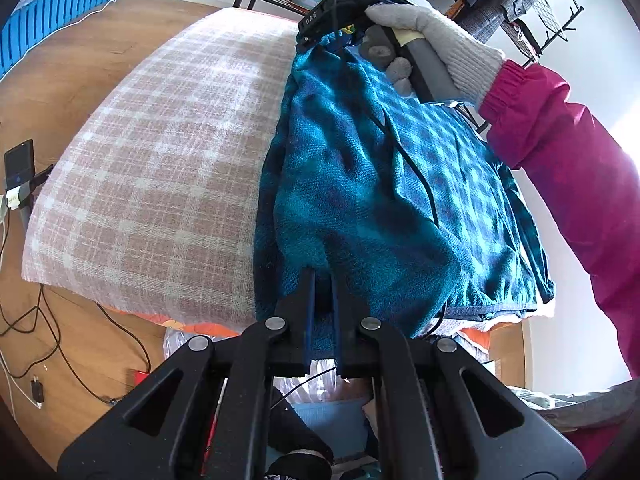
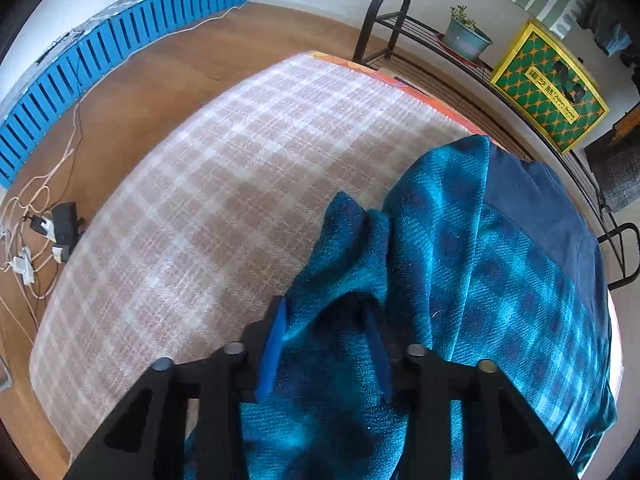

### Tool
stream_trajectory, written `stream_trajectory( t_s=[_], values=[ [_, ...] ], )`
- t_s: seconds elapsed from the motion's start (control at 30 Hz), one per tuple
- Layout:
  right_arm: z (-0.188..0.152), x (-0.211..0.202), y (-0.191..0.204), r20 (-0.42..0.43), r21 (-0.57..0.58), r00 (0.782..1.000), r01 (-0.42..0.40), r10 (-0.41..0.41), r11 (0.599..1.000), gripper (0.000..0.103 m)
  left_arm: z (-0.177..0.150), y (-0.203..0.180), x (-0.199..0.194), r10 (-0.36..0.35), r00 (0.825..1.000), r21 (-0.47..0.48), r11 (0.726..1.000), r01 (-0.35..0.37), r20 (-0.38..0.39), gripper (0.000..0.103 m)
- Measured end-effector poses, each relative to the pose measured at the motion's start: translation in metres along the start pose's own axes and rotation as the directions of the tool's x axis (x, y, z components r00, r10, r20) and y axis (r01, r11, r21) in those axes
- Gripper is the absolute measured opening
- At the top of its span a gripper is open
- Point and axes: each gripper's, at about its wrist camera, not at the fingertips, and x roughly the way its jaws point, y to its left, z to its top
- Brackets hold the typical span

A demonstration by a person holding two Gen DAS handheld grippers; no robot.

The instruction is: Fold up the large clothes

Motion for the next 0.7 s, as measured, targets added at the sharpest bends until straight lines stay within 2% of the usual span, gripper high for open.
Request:
stream_trajectory(
  t_s=[0.03,0.1,0.3,0.37,0.47,0.53,0.57,0.6,0.67,0.7],
  values=[
    [0.0,0.004,0.002,-0.002,-0.019,1.0,0.024,-0.024,1.0,0.007,0.0,-0.001,0.0,0.002,1.0,0.003,1.0,-0.002,-0.002,0.005],
    [-0.002,0.004,-0.002,0.021,-0.023,1.0,0.015,-0.015,1.0,0.004,0.0,-0.002,0.0,0.001,1.0,0.009,1.0,-0.001,0.0,0.005],
    [0.007,-0.029,-0.036,0.101,0.063,0.994,-0.045,0.039,0.997,0.003,0.001,-0.009,-0.011,-0.035,0.999,0.015,0.999,0.035,0.03,0.005],
    [0.017,-0.035,-0.046,0.126,0.099,0.991,-0.062,0.05,0.993,0.003,0.004,-0.008,-0.011,-0.015,0.999,0.016,1.0,0.014,0.034,0.005],
    [0.028,-0.021,-0.043,0.1,0.091,0.99,-0.112,0.103,0.99,0.004,0.009,0.001,0.005,0.027,1.0,-0.019,0.999,-0.027,-0.014,0.005],
    [0.026,-0.007,-0.033,0.075,0.07,0.994,-0.087,0.082,0.994,0.007,0.01,0.006,0.015,0.095,0.995,-0.017,0.995,-0.096,-0.035,0.005],
    [0.023,-0.003,-0.03,0.067,0.063,0.994,-0.086,0.081,0.994,0.015,0.011,0.009,0.018,0.131,0.991,-0.012,0.991,-0.131,-0.037,0.005],
    [0.02,-0.003,-0.029,0.067,0.064,0.994,-0.087,0.082,0.994,0.024,0.012,0.012,0.018,0.117,0.992,-0.026,0.993,-0.118,-0.038,0.005],
    [0.01,-0.015,-0.035,0.093,0.058,0.989,-0.123,0.117,0.991,0.026,0.012,0.017,0.014,0.076,0.997,-0.065,0.995,-0.078,-0.032,0.005],
    [0.004,-0.024,-0.041,0.108,0.058,0.985,-0.138,0.131,0.989,0.027,0.012,0.017,0.01,0.078,0.997,-0.061,0.995,-0.079,-0.022,0.007]
  ],
)
